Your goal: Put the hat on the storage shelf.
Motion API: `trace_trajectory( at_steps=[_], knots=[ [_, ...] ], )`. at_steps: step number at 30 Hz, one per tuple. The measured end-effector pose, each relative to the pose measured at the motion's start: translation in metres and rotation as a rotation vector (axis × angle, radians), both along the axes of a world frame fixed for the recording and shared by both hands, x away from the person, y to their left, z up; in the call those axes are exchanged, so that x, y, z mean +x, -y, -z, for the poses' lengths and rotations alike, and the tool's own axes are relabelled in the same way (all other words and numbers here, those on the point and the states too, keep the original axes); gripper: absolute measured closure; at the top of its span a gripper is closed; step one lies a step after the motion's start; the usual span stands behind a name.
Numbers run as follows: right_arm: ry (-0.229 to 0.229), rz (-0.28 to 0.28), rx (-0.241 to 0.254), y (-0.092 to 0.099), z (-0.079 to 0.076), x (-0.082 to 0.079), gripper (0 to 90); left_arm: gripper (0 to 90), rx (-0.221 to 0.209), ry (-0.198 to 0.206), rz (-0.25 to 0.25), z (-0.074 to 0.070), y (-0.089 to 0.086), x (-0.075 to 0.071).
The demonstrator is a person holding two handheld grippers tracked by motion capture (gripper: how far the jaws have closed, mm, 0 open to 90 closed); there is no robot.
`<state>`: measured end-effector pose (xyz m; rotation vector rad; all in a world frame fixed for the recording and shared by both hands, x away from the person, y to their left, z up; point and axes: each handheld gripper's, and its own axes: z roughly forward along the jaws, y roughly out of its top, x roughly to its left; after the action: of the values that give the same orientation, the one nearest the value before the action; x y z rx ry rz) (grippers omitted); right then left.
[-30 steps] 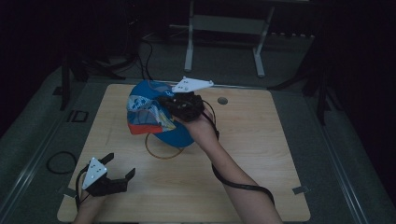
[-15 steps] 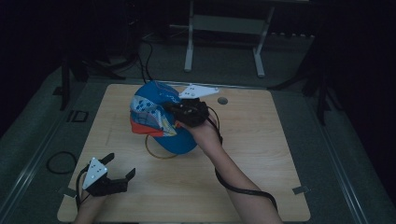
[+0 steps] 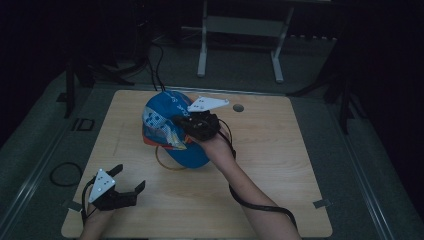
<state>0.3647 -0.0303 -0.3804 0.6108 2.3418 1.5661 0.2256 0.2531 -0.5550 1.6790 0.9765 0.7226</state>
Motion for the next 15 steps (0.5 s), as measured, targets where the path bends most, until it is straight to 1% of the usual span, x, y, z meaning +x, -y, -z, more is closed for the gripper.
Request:
trace_trajectory(
  at_steps=[1, 3, 5, 7, 11, 13, 15],
  knots=[
    [0.0, 0.0, 0.002, 0.001, 0.0, 0.0, 89.5, 2.8, 0.001, 0.001, 0.0, 0.0, 0.0, 0.0],
    [0.001, 0.002, 0.016, 0.002, 0.0, -0.001, 84.9, 2.8, 0.001, 0.001, 0.002, 0.0, 0.0, 0.0],
    [0.0, 0.0, 0.023, 0.003, 0.0, -0.001, 84.9, 2.8, 0.002, 0.002, 0.002, 0.0, 0.001, 0.0],
    [-0.004, -0.012, 0.035, 0.006, -0.002, -0.001, 81.4, 2.8, 0.004, 0.002, 0.004, 0.001, 0.001, 0.0],
    [-0.007, -0.011, 0.034, 0.009, -0.003, -0.001, 79.2, 2.8, 0.006, 0.001, 0.006, 0.001, 0.001, 0.001],
    [-0.002, -0.011, 0.036, 0.01, -0.003, -0.002, 76.8, 2.8, 0.003, 0.0, 0.006, 0.001, 0.001, 0.001],
    [0.0, -0.015, 0.044, 0.011, -0.004, -0.003, 71.0, 2.8, 0.001, -0.002, 0.007, 0.001, 0.001, 0.001]
  ],
)
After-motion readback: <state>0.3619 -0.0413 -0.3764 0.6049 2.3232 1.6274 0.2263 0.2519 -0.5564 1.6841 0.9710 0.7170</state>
